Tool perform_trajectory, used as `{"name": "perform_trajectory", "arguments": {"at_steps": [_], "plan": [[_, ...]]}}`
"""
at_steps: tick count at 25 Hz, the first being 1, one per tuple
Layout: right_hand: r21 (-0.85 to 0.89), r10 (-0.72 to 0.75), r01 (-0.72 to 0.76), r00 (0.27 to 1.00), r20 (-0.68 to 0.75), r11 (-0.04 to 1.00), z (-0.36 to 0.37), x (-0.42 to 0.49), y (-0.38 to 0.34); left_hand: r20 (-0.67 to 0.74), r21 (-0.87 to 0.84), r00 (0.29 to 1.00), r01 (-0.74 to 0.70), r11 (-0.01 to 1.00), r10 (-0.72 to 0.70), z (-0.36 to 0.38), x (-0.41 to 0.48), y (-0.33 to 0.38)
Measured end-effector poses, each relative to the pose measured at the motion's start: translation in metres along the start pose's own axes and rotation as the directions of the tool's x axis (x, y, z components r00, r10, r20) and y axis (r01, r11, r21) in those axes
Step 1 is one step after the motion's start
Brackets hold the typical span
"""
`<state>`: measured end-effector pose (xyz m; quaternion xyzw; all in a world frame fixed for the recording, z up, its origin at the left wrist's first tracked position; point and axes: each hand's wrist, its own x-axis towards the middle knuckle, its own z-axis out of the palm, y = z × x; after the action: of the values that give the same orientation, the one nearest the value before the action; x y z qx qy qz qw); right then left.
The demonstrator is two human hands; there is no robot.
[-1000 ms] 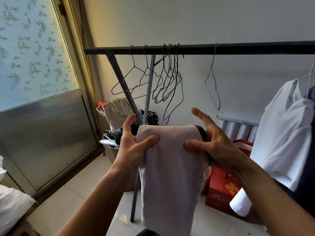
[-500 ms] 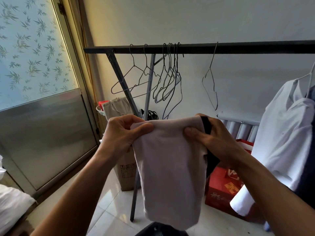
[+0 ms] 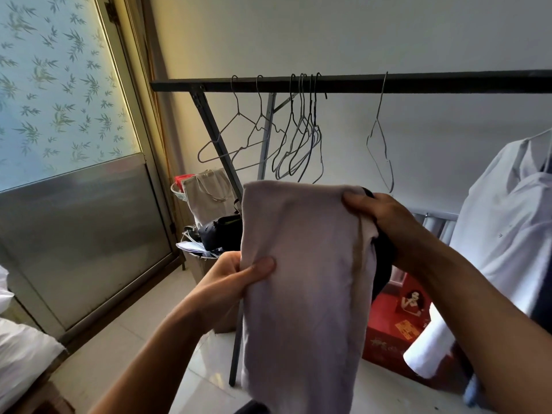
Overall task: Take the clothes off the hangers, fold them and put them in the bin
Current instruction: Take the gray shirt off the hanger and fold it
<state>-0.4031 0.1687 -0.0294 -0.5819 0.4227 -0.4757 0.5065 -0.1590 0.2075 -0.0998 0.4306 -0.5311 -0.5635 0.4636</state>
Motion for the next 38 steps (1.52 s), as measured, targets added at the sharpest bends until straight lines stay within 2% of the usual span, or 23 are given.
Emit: {"name": "perform_trajectory", "arguments": {"at_steps": [2, 4, 6, 7, 9, 11, 13, 14, 16, 18, 19, 22, 25, 27, 30, 31, 32, 34, 36, 38], "plan": [[0.016, 0.114, -0.114, 0.992, -0.049, 0.993, -0.005, 0.002, 0.003, 0.002, -0.068, 1.000, -0.001, 0.998, 0.001, 0.000, -0.002, 0.003], [0.088, 0.191, -0.187, 0.981, -0.038, 0.978, -0.007, 0.002, 0.004, 0.001, -0.124, 1.000, 0.005, 0.992, -0.005, 0.003, -0.003, 0.006], [0.292, 0.238, -0.230, 0.971, 0.007, 0.928, -0.008, -0.003, 0.013, -0.026, -0.149, 0.999, 0.019, 0.989, -0.023, 0.008, -0.004, 0.009], [0.430, 0.233, -0.240, 0.970, 0.070, 0.870, -0.008, -0.006, 0.021, -0.050, -0.166, 0.998, 0.023, 0.986, -0.032, 0.010, -0.004, 0.011], [0.616, 0.097, -0.239, 0.962, 0.255, 0.751, -0.005, -0.015, 0.047, -0.086, -0.186, 0.996, 0.011, 0.983, -0.027, 0.011, -0.003, 0.014], [0.726, -0.034, -0.317, 0.905, 0.424, 0.610, -0.002, -0.022, 0.073, -0.115, -0.204, 0.993, -0.003, 0.979, -0.021, 0.012, -0.001, 0.014], [0.731, -0.016, -0.411, 0.866, 0.499, 0.545, 0.007, -0.029, 0.086, -0.138, -0.219, 0.990, -0.015, 0.976, -0.015, 0.013, 0.000, 0.014], [0.688, 0.068, -0.405, 0.885, 0.461, 0.603, 0.008, -0.031, 0.092, -0.145, -0.235, 0.989, -0.018, 0.972, -0.016, 0.013, 0.000, 0.014], [0.508, 0.159, -0.322, 0.928, 0.338, 0.799, 0.013, -0.035, 0.093, -0.134, -0.273, 0.991, -0.028, 0.962, -0.009, 0.011, 0.000, 0.014], [0.349, 0.136, -0.213, 0.963, 0.232, 0.912, 0.019, -0.035, 0.081, -0.077, -0.258, 0.996, -0.064, 0.964, 0.046, 0.005, -0.003, 0.013], [0.307, 0.126, -0.170, 0.980, 0.156, 0.936, 0.020, -0.033, 0.077, -0.050, -0.210, 0.996, -0.079, 0.975, 0.070, 0.002, -0.004, 0.013], [0.241, 0.098, -0.091, 0.995, -0.019, 0.966, 0.022, -0.031, 0.065, -0.094, 0.051, 0.989, -0.106, 0.993, 0.110, -0.001, -0.004, 0.011], [0.222, 0.095, -0.073, 0.991, -0.089, 0.972, 0.020, -0.032, 0.056, -0.189, 0.025, 0.961, -0.203, 0.979, 0.204, 0.000, -0.002, 0.009], [0.302, 0.143, -0.103, 0.983, -0.114, 0.948, 0.019, -0.031, 0.052, -0.212, 0.001, 0.940, -0.275, 0.961, 0.269, 0.001, -0.003, 0.007], [0.404, 0.247, -0.181, 0.962, -0.117, 0.897, 0.015, -0.028, 0.047, -0.125, 0.078, 0.959, -0.247, 0.966, 0.255, 0.000, -0.005, 0.009], [0.416, 0.272, -0.202, 0.956, -0.114, 0.887, 0.012, -0.027, 0.045, -0.075, 0.180, 0.964, -0.237, 0.955, 0.254, -0.002, -0.006, 0.010], [0.419, 0.288, -0.219, 0.951, -0.110, 0.881, 0.010, -0.025, 0.043, -0.036, 0.354, 0.961, -0.243, 0.903, 0.273, -0.003, -0.007, 0.012], [0.409, 0.296, -0.225, 0.947, -0.121, 0.885, 0.005, -0.021, 0.040, 0.002, 0.702, 0.925, -0.272, 0.659, 0.380, -0.004, -0.005, 0.017], [0.389, 0.288, -0.213, 0.947, -0.146, 0.896, 0.003, -0.019, 0.038, 0.071, 0.822, 0.865, -0.333, 0.462, 0.497, -0.003, -0.004, 0.023], [0.372, 0.253, -0.175, 0.952, -0.171, 0.912, 0.004, -0.017, 0.037, 0.142, 0.842, 0.835, -0.384, 0.378, 0.531, -0.004, -0.003, 0.030]]}}
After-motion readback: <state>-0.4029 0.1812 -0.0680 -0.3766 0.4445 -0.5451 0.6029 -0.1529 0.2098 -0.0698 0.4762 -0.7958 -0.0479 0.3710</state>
